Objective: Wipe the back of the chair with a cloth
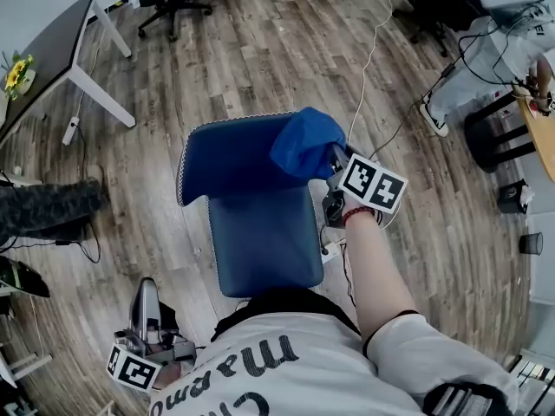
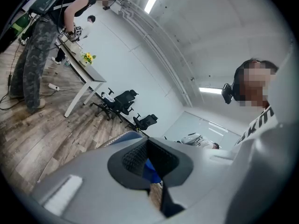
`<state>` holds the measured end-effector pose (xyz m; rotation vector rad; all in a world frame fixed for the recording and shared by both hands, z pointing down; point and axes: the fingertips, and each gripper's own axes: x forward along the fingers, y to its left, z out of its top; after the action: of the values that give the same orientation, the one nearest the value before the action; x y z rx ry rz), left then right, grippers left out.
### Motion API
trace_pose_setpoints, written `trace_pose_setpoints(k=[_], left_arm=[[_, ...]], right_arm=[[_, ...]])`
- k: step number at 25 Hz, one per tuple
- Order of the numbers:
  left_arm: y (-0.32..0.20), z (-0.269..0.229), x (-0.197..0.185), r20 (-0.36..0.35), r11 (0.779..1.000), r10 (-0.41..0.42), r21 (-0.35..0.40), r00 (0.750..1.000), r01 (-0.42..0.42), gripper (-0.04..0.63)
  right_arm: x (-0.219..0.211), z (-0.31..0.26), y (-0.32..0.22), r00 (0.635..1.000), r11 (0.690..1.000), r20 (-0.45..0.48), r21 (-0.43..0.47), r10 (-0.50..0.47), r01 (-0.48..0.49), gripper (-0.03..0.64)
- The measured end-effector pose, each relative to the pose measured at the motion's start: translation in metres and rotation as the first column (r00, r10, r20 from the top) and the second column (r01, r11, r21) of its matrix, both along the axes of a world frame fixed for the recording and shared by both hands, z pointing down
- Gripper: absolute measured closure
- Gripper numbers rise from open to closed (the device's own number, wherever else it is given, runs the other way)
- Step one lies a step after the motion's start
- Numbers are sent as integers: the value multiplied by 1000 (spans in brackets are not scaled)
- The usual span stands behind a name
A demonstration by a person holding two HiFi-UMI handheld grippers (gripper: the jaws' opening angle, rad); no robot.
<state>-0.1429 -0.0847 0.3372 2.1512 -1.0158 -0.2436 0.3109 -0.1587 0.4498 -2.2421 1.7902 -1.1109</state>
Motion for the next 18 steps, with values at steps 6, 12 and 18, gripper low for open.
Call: trace_pose_setpoints(k=[6,12,18], left_arm=[[4,0,-2,-6,1000,14,9,1000,-14,588],[9,-2,-4,-12,1000,10,6,1000,-10,588],[15,2,-11,-25,1000,-10,7,1000,11,588]], right_arm=[[21,1,25,991,993,65,11,117,-118,537],[37,-13,37,977,978,63,27,203,-205,537],[37,-34,39,971,971,-51,63,233,-229,535]])
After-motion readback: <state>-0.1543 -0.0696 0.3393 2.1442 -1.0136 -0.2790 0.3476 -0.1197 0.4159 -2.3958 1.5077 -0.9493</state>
